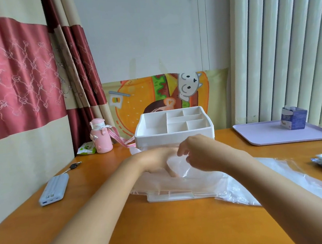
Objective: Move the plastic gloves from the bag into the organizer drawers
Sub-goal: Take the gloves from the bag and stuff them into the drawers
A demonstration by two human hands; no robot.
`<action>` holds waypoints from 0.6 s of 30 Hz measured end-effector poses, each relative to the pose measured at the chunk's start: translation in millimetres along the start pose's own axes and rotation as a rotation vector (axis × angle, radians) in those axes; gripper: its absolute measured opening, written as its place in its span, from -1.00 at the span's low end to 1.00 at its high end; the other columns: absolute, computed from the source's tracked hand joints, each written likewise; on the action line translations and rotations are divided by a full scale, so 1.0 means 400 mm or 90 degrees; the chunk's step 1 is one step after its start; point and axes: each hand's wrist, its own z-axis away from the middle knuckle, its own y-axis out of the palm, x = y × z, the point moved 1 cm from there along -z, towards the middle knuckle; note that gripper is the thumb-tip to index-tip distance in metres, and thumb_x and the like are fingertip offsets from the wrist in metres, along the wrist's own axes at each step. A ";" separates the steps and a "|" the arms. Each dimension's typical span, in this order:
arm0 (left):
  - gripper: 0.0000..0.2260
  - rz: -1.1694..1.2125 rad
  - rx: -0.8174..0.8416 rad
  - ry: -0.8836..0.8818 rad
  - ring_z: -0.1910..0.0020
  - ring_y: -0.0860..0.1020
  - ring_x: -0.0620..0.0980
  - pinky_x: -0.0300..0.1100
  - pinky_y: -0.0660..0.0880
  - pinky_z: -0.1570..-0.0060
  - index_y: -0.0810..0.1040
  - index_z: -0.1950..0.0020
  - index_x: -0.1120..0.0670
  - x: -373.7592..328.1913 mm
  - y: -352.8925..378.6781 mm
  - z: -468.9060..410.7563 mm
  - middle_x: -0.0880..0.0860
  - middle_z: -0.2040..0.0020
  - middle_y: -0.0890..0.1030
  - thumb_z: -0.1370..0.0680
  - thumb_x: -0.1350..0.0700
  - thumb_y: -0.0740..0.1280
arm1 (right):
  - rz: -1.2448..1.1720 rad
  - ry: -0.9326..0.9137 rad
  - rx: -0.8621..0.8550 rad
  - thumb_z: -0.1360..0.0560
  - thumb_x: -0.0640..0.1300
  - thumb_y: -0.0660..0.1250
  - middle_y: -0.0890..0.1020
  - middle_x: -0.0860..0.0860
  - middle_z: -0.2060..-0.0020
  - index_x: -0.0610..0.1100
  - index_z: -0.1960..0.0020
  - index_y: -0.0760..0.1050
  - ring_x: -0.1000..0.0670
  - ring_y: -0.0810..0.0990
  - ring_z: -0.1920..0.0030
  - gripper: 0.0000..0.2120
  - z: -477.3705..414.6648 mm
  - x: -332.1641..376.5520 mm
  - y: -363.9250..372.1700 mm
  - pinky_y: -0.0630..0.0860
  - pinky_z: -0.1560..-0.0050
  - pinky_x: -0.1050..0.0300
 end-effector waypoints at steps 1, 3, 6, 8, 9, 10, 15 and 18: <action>-0.38 0.009 -0.007 -0.001 -0.36 0.37 -0.02 -0.13 0.35 -0.29 0.25 -0.49 -0.10 0.000 0.006 -0.002 -0.13 -0.41 0.38 -0.49 0.10 0.44 | 0.034 0.007 0.045 -0.53 -0.29 0.20 0.53 -0.04 -0.22 -0.08 -0.32 0.48 -0.07 0.49 -0.20 -0.62 -0.008 0.002 0.010 0.44 -0.13 0.17; -0.34 0.027 -0.031 -0.001 -0.41 0.33 -0.07 -0.28 0.25 -0.29 0.21 -0.53 -0.04 0.000 0.014 -0.004 -0.11 -0.43 0.35 -0.50 0.15 0.43 | 0.091 0.013 0.137 -0.56 -0.15 0.23 0.47 -0.06 -0.31 -0.09 -0.42 0.36 -0.10 0.43 -0.29 -0.58 -0.018 0.005 0.024 0.40 -0.21 0.09; -0.29 0.020 -0.037 -0.021 -0.48 0.24 -0.08 -0.44 0.14 -0.23 0.13 -0.56 0.02 0.008 0.008 0.005 -0.06 -0.53 0.24 -0.50 0.17 0.42 | 0.124 -0.004 0.254 -0.59 0.03 0.21 0.48 -0.12 -0.30 -0.14 -0.42 0.31 -0.15 0.46 -0.27 -0.54 -0.029 0.008 0.029 0.43 -0.20 0.06; -0.32 -0.021 -0.059 -0.040 -0.46 0.26 -0.07 -0.42 0.18 -0.23 0.15 -0.55 -0.01 0.016 -0.004 0.021 -0.09 -0.52 0.25 -0.52 0.12 0.42 | 0.157 0.021 0.285 -0.55 0.14 0.24 0.44 -0.07 -0.34 -0.08 -0.47 0.23 -0.12 0.45 -0.28 -0.43 -0.039 0.000 0.030 0.41 -0.20 0.09; -0.32 -0.051 -0.071 -0.054 -0.47 0.26 -0.07 -0.36 0.21 -0.27 0.14 -0.56 -0.05 0.017 -0.012 0.035 -0.10 -0.53 0.23 -0.53 0.11 0.42 | 0.187 0.035 0.298 -0.52 0.19 0.27 0.42 -0.05 -0.36 -0.06 -0.50 0.18 -0.11 0.43 -0.30 -0.34 -0.045 -0.006 0.028 0.38 -0.21 0.11; -0.31 -0.080 -0.077 -0.069 -0.47 0.26 -0.07 -0.31 0.25 -0.28 0.13 -0.56 -0.09 0.015 -0.020 0.049 -0.11 -0.53 0.22 -0.53 0.09 0.41 | 0.226 0.043 0.308 -0.49 0.23 0.29 0.40 -0.04 -0.38 -0.06 -0.52 0.16 -0.10 0.41 -0.33 -0.28 -0.051 -0.009 0.025 0.35 -0.25 0.10; -0.32 -0.177 -0.018 -0.145 -0.36 0.40 0.04 -0.30 0.40 0.01 0.17 -0.55 -0.08 0.004 -0.062 0.090 -0.04 -0.51 0.27 -0.51 0.10 0.43 | 0.339 0.046 0.334 -0.42 0.24 0.39 0.44 -0.06 -0.34 -0.10 -0.48 0.26 -0.14 0.41 -0.33 -0.23 -0.081 -0.016 0.018 0.33 -0.37 0.00; -0.33 -0.213 0.035 -0.154 -0.37 0.40 0.06 -0.21 0.41 -0.13 0.18 -0.55 -0.05 0.006 -0.062 0.071 -0.01 -0.49 0.31 -0.52 0.11 0.42 | 0.376 0.044 0.342 -0.45 0.18 0.38 0.46 -0.06 -0.31 -0.11 -0.47 0.29 -0.14 0.44 -0.29 -0.30 -0.091 -0.019 0.019 0.35 -0.35 0.00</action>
